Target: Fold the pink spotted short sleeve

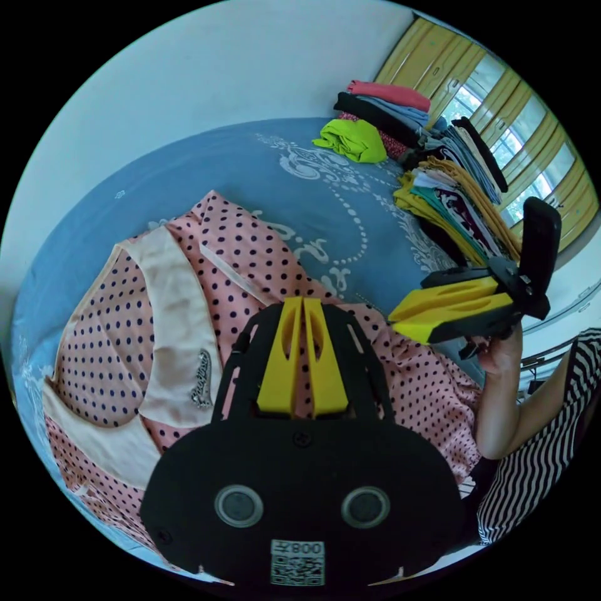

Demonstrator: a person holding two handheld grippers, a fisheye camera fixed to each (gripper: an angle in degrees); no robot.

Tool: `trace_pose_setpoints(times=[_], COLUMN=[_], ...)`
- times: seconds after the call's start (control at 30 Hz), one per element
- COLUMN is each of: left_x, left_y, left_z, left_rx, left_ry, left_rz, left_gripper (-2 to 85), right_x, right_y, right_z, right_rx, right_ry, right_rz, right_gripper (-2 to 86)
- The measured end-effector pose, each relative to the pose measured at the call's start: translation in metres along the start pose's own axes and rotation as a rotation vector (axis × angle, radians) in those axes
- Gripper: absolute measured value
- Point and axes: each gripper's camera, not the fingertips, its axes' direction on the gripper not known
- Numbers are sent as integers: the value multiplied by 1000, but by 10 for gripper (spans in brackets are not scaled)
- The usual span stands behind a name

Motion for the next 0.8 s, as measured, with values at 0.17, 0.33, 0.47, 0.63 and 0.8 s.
trace_pose_setpoints(times=[0.17, 0.33, 0.47, 0.63, 0.8], left_x=[-2, -1, -14, -27, -54], left_y=[32, 63, 86, 146, 264], left_z=[-44, -91, -127, -212, -310], left_rx=[41, 107, 103, 271, 449], left_ry=[7, 43, 54, 74, -19], left_rz=[-28, -17, -74, -196, -514], left_gripper=[4, 4, 5, 13, 32], right_x=[-9, -36, -52, -87, -112], right_y=[-26, -56, -75, -106, -137], right_z=[37, 39, 33, -1, -11], right_rx=[-193, -213, -212, -23, 28], right_ry=[31, 110, 114, 70, -31], right_rz=[50, 28, 24, -16, -48], right_gripper=[4, 1, 1, 3, 10])
